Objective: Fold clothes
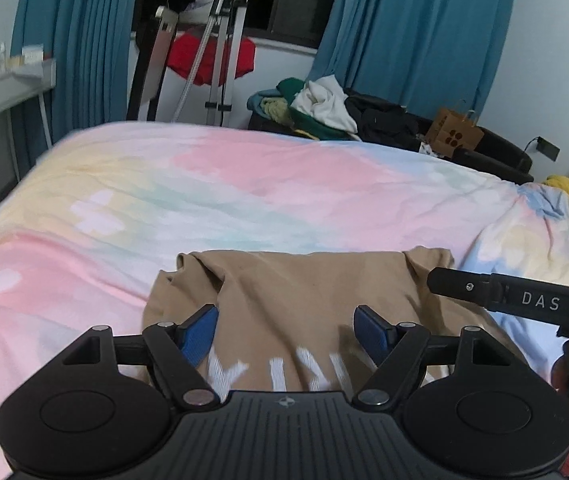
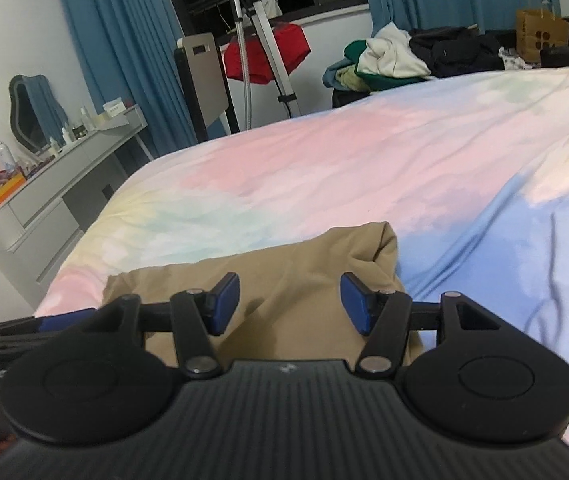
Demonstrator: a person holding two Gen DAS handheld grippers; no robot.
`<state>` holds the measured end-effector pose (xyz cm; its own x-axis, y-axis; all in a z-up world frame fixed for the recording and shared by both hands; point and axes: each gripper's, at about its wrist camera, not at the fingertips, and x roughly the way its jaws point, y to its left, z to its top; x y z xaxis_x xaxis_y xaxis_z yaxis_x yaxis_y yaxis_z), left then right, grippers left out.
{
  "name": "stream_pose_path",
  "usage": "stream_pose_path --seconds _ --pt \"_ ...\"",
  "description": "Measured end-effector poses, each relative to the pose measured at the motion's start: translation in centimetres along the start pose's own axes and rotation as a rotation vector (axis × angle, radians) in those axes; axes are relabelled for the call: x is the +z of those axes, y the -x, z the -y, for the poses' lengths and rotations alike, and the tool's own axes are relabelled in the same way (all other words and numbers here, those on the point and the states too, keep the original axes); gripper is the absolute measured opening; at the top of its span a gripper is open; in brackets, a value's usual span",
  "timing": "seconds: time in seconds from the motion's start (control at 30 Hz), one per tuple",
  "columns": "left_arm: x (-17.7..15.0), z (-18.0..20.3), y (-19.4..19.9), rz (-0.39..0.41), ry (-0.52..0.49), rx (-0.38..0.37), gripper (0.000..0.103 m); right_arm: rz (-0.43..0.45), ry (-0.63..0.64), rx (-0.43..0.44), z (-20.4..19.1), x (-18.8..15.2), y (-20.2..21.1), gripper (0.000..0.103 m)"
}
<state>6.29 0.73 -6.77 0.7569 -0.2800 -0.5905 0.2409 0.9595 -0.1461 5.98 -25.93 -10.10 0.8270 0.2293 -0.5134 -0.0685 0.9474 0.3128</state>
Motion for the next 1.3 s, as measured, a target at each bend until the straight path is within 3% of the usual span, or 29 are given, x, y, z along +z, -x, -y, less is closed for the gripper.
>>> stream_pose_path --seconds 0.27,0.5,0.73,0.87,0.97,1.03,1.13,1.23,1.3 --pt "-0.8 1.3 4.0 0.044 -0.046 0.02 0.077 -0.018 0.051 -0.017 -1.7 -1.5 2.7 0.059" --pt "-1.8 0.9 1.8 -0.014 -0.052 0.039 0.077 -0.06 0.106 -0.06 -2.0 -2.5 1.2 0.058" --pt "-1.5 0.1 1.9 -0.049 0.027 0.011 0.077 -0.091 0.097 -0.077 -1.7 -2.9 0.1 0.057" --pt "-0.7 -0.6 5.0 -0.054 0.175 -0.07 0.079 -0.089 0.069 -0.073 -1.6 -2.7 0.5 0.057" --pt "-1.2 -2.8 6.7 -0.088 0.463 -0.288 0.083 -0.089 0.034 -0.07 -1.2 -2.5 0.8 0.058" --pt "-2.4 -4.1 6.7 -0.118 0.631 -0.395 0.085 -0.09 0.009 -0.067 -0.9 -2.3 1.0 0.058" --pt "-4.3 -5.2 4.8 -0.203 0.759 -0.436 0.085 -0.095 -0.029 -0.059 -0.4 -2.2 1.0 0.058" --pt "-6.5 -6.4 2.5 -0.259 0.931 -0.459 0.085 -0.095 -0.051 -0.054 -0.2 -2.1 1.0 0.058" --pt "-8.2 -7.1 0.9 -0.281 1.073 -0.515 0.085 -0.093 -0.054 -0.053 -0.2 -2.1 1.0 0.058"
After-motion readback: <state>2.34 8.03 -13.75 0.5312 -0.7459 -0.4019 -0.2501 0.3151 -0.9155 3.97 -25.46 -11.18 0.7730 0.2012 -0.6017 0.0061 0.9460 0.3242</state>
